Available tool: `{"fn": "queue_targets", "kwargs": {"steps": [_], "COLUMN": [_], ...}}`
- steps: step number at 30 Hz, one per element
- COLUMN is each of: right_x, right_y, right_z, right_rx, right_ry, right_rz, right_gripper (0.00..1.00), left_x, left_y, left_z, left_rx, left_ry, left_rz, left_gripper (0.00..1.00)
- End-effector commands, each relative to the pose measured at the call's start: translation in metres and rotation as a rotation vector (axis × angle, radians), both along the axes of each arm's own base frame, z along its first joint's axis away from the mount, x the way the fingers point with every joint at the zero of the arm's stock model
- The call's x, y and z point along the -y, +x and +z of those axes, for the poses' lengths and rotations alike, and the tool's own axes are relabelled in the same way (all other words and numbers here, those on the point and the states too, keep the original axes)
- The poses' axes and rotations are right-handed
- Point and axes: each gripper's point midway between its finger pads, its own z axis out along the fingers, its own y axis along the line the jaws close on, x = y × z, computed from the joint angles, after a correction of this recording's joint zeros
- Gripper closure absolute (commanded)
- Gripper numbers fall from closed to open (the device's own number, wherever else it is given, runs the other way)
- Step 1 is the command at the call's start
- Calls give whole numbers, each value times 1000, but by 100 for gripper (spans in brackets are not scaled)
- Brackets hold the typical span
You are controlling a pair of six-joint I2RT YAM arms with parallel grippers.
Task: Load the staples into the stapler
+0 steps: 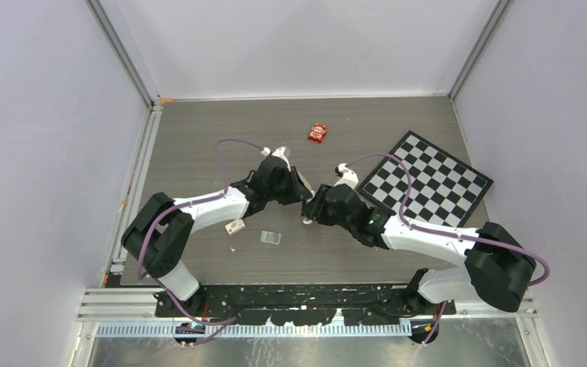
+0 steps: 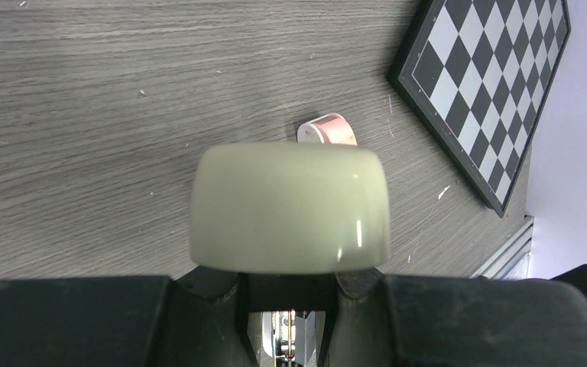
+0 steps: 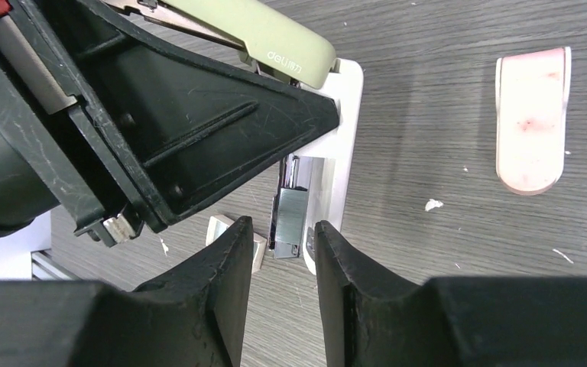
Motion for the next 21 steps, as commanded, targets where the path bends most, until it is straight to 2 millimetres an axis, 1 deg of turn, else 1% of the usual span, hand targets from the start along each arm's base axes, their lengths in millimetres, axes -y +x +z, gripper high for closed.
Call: {"fn": "queue_targets", "kwargs": {"steps": [1,12,21], "right_x": [-17,-17,-13], "right_y": [11,14,15], "right_z": [24,16,15], "right_rx": [44,37,46], "right_ry": [57,19,3], "right_rz": [-8,-14,-32], "right_gripper": [60,61,69], "left_x": [11,11,9], "left_y": [12,13,13], "left_z": [43,48,47], "left_rx": [96,103,107], "left_ry": [-64,-54,-40], "left_rz": [5,0,-2], "left_gripper": [100,100,100]}}
